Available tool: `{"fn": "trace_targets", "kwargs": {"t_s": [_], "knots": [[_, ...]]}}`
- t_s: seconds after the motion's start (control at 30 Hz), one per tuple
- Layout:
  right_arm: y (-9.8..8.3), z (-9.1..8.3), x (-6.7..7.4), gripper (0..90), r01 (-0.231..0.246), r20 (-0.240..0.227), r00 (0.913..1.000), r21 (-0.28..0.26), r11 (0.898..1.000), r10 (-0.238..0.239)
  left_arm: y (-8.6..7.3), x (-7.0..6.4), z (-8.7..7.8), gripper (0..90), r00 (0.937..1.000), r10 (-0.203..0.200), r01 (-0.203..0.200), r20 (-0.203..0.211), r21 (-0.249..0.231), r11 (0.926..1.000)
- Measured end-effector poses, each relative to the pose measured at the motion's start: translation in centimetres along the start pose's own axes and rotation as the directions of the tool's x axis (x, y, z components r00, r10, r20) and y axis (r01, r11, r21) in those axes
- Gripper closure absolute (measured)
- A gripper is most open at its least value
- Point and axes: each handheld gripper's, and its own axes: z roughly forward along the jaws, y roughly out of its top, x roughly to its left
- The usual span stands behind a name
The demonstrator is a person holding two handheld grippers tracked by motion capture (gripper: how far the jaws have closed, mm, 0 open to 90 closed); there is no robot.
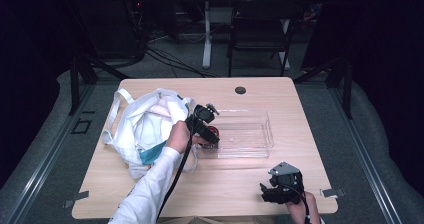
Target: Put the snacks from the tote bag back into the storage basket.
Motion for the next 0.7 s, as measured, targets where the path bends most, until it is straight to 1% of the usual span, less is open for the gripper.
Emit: {"fn": "trace_targets", "kwargs": {"t_s": [0.23, 0.33, 0.5, 0.57, 0.6, 0.7], "knots": [[0.03, -0.01, 0.00, 14.6, 0.004, 0.004, 1.0000, 0.002, 1.000, -0.004, -0.07, -0.08, 0.44, 26.1, 0.9999, 0.010, -0.010, -0.006, 0.020, 0.9997], [0.01, 0.01, 0.02, 14.5, 0.000, 0.005, 1.0000, -0.003, 1.000, 0.000, -0.08, -0.19, 0.77, 26.1, 0.9996, 0.014, -0.013, -0.024, 0.033, 0.9994], [0.03, -0.10, 0.02, 14.5, 0.006, 0.003, 1.0000, 0.005, 1.000, -0.006, -0.21, -0.19, 0.93, 26.0, 0.9996, 0.013, -0.012, -0.027, 0.036, 0.9993], [0.03, -0.08, 0.01, 14.5, 0.006, 0.003, 1.0000, 0.004, 1.000, -0.006, -0.27, -0.23, 1.00, 26.0, 0.9997, 0.005, -0.005, -0.026, 0.029, 0.9996], [0.04, -0.04, 0.03, 14.6, 0.005, 0.003, 1.0000, 0.005, 1.000, -0.005, -0.29, -0.14, 0.92, 26.0, 0.9995, 0.017, -0.016, -0.026, 0.040, 0.9991], [0.02, -0.06, 0.06, 14.6, 0.007, 0.004, 1.0000, 0.003, 1.000, -0.007, -0.35, -0.24, 0.95, 25.9, 0.9993, 0.018, -0.017, -0.033, 0.038, 0.9991]]}}
